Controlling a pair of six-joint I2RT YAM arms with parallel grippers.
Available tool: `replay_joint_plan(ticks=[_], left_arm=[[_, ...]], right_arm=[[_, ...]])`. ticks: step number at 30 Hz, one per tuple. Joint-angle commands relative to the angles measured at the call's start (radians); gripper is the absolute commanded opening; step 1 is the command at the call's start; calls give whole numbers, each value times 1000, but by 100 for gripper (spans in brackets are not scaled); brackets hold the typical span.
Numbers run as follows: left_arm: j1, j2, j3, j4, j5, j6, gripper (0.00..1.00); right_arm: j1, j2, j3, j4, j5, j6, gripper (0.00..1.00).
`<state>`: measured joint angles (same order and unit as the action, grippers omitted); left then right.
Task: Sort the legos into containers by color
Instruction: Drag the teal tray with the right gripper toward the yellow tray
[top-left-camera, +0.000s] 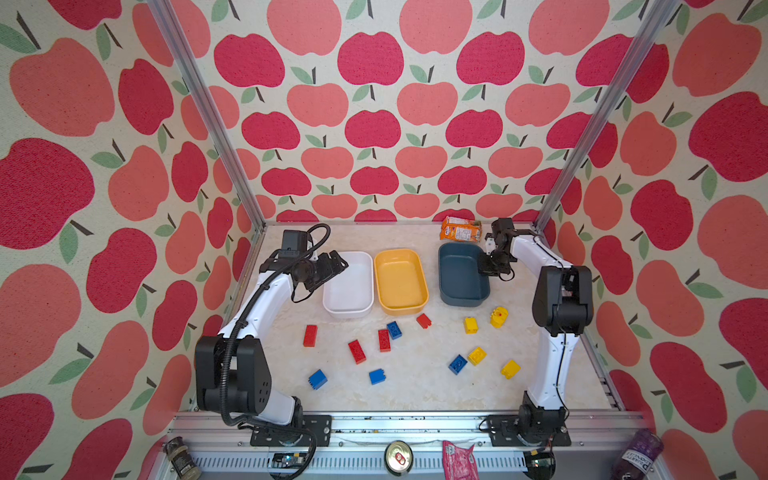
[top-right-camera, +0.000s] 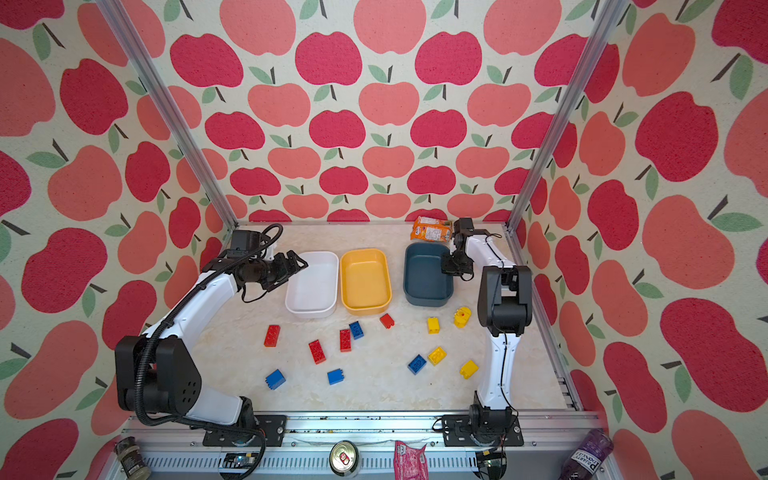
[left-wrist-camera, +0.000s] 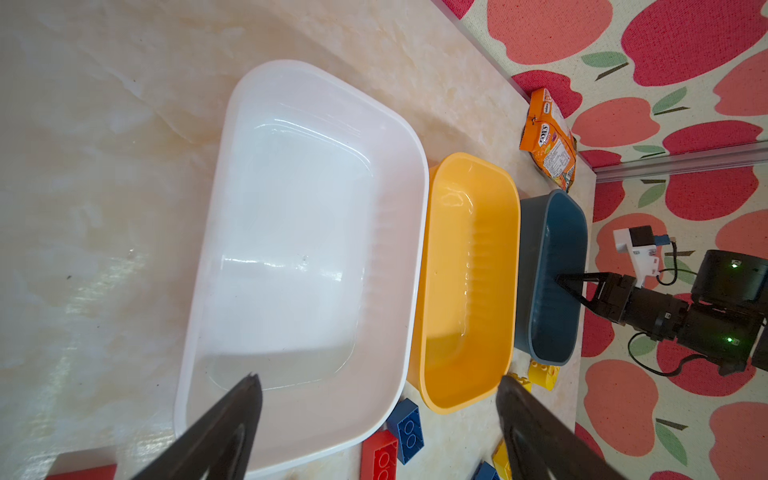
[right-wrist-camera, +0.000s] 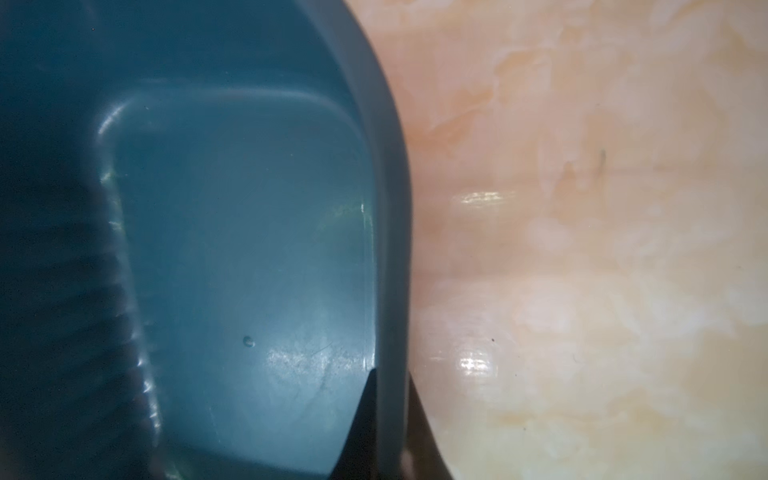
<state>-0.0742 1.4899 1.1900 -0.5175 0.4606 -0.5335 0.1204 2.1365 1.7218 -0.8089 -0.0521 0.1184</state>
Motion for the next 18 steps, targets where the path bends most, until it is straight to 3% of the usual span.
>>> replay_joint_plan(ticks=[1,7,18], left_arm=[[7,-28,-16,17,-5,0,91],[7,-31,-16,14,-6,0,91],[7,-32,-15,18,-8,-5,91]], right_arm=[[12,20,30,-64,-37,-124,0],[41,18,31,-64,-16,-151,0],[81,17,21,-28,-23,-79,0]])
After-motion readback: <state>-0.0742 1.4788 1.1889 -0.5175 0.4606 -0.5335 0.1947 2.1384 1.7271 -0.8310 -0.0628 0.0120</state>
